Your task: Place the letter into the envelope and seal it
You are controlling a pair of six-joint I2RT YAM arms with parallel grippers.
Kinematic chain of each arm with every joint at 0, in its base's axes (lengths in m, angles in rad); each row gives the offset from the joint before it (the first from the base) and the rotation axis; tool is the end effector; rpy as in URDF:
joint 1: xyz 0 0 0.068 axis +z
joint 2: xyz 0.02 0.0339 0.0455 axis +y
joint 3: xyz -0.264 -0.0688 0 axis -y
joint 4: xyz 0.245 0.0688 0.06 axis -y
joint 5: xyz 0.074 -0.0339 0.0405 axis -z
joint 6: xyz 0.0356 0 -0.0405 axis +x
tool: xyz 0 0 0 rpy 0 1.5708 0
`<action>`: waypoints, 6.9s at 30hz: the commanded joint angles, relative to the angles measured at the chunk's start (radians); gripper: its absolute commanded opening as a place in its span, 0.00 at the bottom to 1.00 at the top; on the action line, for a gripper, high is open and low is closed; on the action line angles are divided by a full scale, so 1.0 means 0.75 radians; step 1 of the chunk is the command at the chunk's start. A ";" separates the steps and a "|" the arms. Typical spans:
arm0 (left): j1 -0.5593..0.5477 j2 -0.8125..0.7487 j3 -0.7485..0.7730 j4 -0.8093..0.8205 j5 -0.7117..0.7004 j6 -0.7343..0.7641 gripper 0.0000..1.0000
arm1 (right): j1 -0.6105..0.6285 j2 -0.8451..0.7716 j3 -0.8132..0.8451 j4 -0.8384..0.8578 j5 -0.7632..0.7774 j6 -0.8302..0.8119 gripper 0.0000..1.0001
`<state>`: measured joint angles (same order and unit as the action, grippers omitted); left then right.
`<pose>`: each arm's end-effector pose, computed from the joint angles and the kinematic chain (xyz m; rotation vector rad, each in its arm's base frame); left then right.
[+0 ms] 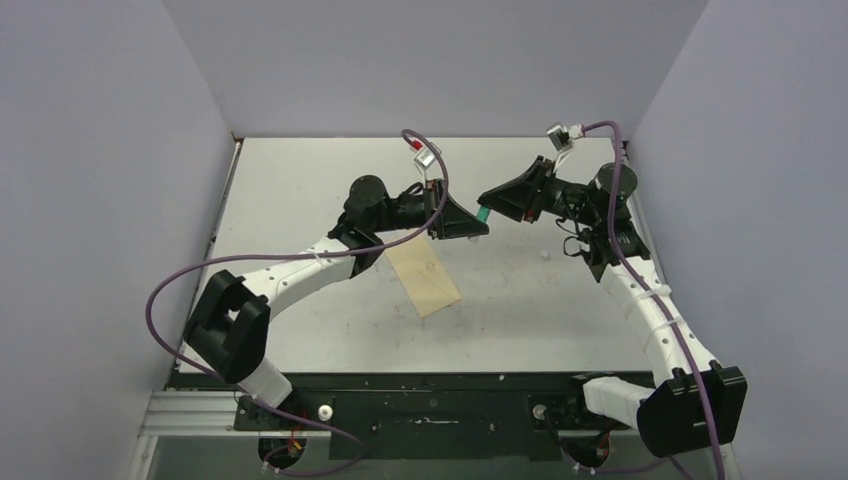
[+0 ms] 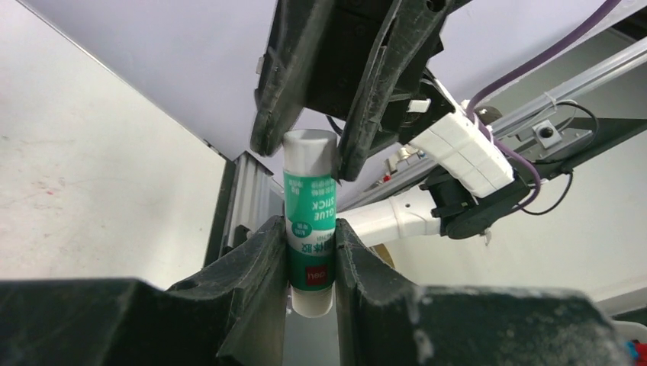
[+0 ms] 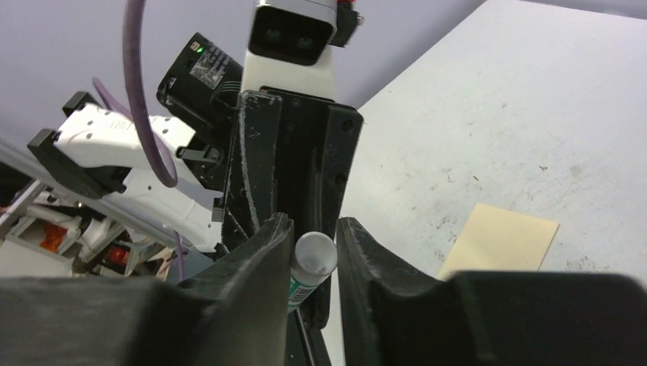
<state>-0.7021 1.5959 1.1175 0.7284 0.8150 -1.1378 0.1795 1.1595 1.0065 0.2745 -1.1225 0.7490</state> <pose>0.2635 -0.2569 0.3422 0.5017 1.6849 -1.9758 0.2447 0.0770 0.3883 -0.5664 1.6390 1.5099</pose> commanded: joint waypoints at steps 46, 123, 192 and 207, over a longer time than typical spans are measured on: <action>0.053 -0.206 0.262 -1.115 -0.489 1.109 0.00 | 0.416 0.244 0.393 -0.720 0.934 0.141 0.27; 0.151 -0.302 0.115 -0.779 -0.237 0.940 0.00 | 0.492 0.143 0.352 -0.445 1.019 0.003 0.15; 0.163 -0.364 0.038 -0.217 0.313 0.539 0.00 | 0.393 -0.001 0.311 -0.163 0.187 -0.285 0.35; 0.167 -0.429 0.063 -0.568 -0.021 0.813 0.00 | 0.450 0.042 0.353 -0.430 0.794 -0.015 0.73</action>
<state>-0.5762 1.3094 1.1355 0.3111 0.8246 -0.5610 0.5030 1.1858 1.2568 -0.0765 -0.5659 0.6941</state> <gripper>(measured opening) 0.225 0.745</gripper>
